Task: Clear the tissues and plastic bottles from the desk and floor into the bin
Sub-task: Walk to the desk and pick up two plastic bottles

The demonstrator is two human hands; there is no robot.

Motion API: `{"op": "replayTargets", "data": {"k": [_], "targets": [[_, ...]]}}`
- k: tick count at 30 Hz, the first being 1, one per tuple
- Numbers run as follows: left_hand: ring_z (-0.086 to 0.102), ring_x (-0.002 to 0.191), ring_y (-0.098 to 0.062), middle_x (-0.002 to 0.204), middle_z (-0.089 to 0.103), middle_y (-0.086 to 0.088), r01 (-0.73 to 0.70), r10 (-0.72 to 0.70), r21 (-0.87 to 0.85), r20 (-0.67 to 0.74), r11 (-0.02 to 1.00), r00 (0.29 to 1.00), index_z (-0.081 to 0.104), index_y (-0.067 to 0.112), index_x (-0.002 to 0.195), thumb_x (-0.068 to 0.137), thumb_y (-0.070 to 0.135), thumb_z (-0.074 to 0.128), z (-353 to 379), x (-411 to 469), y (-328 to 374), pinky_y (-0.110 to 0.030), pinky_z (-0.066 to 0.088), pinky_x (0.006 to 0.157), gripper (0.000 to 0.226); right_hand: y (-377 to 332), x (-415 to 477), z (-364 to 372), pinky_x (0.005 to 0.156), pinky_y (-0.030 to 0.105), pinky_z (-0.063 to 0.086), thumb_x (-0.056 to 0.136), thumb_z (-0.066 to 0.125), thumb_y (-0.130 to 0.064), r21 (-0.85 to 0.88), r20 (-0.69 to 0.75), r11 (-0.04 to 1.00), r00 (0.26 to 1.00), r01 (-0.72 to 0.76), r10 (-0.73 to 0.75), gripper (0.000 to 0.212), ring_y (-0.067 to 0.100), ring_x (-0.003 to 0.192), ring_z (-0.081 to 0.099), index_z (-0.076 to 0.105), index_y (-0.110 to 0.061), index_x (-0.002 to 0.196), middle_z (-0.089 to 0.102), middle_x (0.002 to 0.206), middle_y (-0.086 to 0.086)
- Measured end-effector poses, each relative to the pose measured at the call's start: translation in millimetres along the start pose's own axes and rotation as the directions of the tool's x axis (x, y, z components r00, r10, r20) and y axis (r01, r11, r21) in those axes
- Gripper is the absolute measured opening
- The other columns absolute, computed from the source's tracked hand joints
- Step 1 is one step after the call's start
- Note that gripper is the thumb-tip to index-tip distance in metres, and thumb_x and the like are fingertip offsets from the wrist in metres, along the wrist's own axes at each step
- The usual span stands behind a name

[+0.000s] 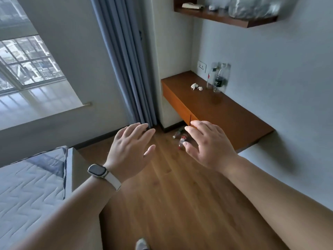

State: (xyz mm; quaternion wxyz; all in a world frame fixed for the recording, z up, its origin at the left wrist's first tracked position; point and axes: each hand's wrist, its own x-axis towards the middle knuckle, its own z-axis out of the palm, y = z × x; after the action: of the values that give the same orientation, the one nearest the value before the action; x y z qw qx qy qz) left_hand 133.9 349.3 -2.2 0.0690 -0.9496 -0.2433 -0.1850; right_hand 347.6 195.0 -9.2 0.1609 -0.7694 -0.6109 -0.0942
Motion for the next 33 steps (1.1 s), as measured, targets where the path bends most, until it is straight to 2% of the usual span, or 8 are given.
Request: {"op": "replayTargets", "data": {"k": [8,13,17,21,27,33], "targets": [[0.05,0.128,-0.026,0.134,0.058,-0.002,-0.051,0.049,-0.093,-0.019,0.994,0.999,0.06,0.02,0.129,0.09,0.046,0.048,52,68,-55,-0.047,0.039,0.105,0.048,19,68,29,0.1,0.045,0.043,0.094,0.039,-0.047,-0.077,0.058,0.994,0.995,-0.072,0.077,0.051,0.026,0.123,0.048,0.057,-0.013,0.128,0.055,0.132,0.009],[0.053,0.125,-0.028,0.13,0.061,-0.004,-0.101,0.091,-0.127,-0.083,0.987,0.992,0.062,0.019,0.125,0.087,0.041,0.056,83,125,-118,-0.048,0.043,0.101,0.044,16,146,52,0.1,0.045,0.043,0.094,0.038,-0.048,-0.133,0.075,0.983,0.988,-0.126,0.137,0.051,0.026,0.124,0.047,0.055,-0.014,0.128,0.053,0.133,0.007],[0.052,0.125,-0.028,0.13,0.06,-0.003,-0.13,0.12,-0.142,-0.075,0.981,0.99,0.06,0.019,0.126,0.088,0.039,0.06,104,173,-171,-0.045,0.04,0.103,0.043,8,216,69,0.1,0.045,0.042,0.095,0.035,-0.05,-0.196,0.11,0.973,0.983,-0.123,0.146,0.053,0.026,0.124,0.047,0.054,-0.015,0.13,0.052,0.134,0.006],[0.051,0.126,-0.028,0.131,0.06,-0.003,-0.215,0.201,-0.168,-0.097,0.962,0.975,0.06,0.02,0.126,0.088,0.038,0.061,127,212,-210,-0.045,0.04,0.103,0.042,4,258,81,0.099,0.044,0.044,0.095,0.035,-0.048,-0.218,0.08,0.958,0.974,-0.188,0.21,0.052,0.026,0.122,0.049,0.056,-0.014,0.127,0.054,0.131,0.007],[0.05,0.127,-0.028,0.133,0.059,-0.003,-0.259,0.249,-0.211,-0.073,0.942,0.966,0.06,0.019,0.123,0.089,0.04,0.055,146,256,-231,-0.047,0.042,0.103,0.04,19,280,95,0.101,0.043,0.043,0.096,0.03,-0.052,-0.252,0.104,0.93,0.948,-0.266,0.299,0.055,0.025,0.125,0.047,0.054,-0.016,0.13,0.053,0.135,0.005],[0.048,0.129,-0.027,0.134,0.057,-0.002,-0.294,0.298,-0.249,-0.022,0.923,0.954,0.057,0.022,0.128,0.091,0.041,0.049,174,310,-229,-0.046,0.04,0.104,0.043,57,301,103,0.097,0.045,0.045,0.095,0.035,-0.049,-0.259,0.077,0.908,0.93,-0.33,0.36,0.052,0.027,0.122,0.049,0.056,-0.014,0.128,0.054,0.131,0.007]]}}
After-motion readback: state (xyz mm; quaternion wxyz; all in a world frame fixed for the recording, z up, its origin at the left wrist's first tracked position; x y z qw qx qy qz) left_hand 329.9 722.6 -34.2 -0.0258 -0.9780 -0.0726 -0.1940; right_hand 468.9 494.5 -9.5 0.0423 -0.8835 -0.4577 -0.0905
